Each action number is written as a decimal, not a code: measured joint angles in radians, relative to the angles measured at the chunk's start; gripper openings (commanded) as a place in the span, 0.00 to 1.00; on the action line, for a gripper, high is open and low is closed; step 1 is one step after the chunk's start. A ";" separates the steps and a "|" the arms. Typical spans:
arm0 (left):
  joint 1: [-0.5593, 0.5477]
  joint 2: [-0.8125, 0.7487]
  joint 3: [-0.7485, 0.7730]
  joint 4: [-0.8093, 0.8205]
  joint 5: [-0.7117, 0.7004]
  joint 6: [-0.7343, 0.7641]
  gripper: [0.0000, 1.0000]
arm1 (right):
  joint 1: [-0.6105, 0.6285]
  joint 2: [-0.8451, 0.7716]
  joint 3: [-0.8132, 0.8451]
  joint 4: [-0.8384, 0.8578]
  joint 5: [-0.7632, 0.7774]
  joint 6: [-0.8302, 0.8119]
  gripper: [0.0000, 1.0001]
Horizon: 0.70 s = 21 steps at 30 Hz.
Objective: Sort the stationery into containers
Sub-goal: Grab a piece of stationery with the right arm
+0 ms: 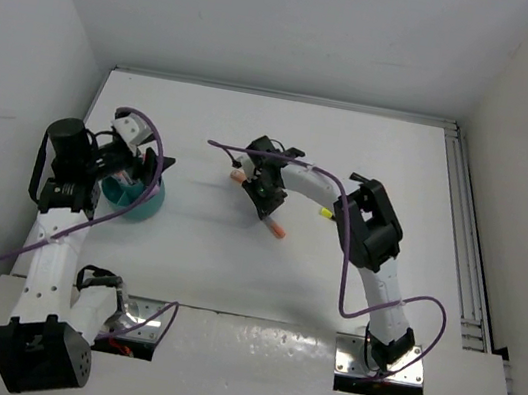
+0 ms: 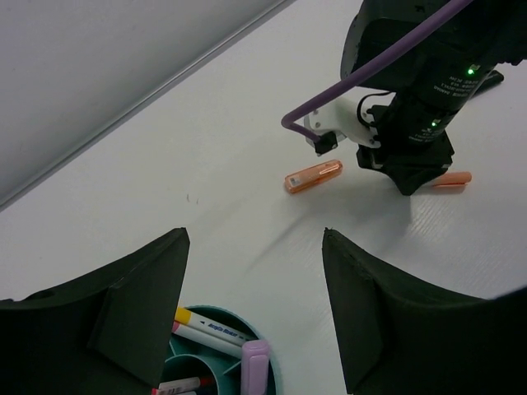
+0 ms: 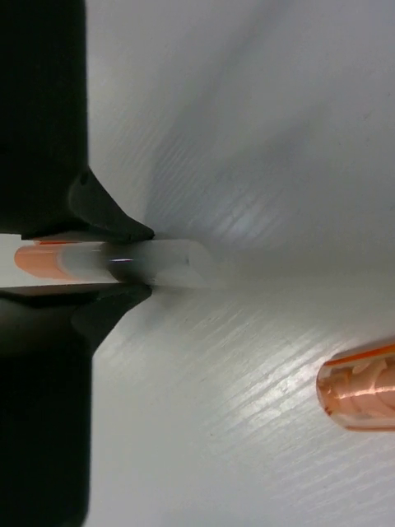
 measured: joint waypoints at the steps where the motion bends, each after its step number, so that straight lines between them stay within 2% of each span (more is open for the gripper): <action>1: -0.003 -0.002 0.000 0.000 0.001 0.002 0.71 | 0.000 0.000 0.000 0.000 -0.002 -0.004 0.07; 2: -0.004 -0.003 0.001 -0.002 0.002 0.007 0.71 | 0.000 -0.001 0.000 0.000 0.000 -0.004 0.00; 5: -0.014 -0.010 0.002 -0.025 0.028 0.053 0.69 | -0.002 -0.002 0.006 -0.011 -0.002 0.005 0.00; 7: -0.037 -0.021 0.008 -0.085 0.052 0.137 0.69 | -0.006 -0.002 0.009 -0.027 -0.033 0.027 0.00; 10: -0.133 -0.040 0.031 -0.228 0.063 0.343 0.64 | -0.021 -0.003 0.016 -0.076 -0.132 0.096 0.00; 15: -0.410 -0.045 0.087 -0.488 -0.002 0.718 0.60 | -0.040 -0.015 0.043 -0.145 -0.298 0.205 0.00; 21: -0.712 -0.003 0.142 -0.652 -0.192 0.947 0.59 | -0.039 -0.096 0.013 -0.173 -0.394 0.281 0.00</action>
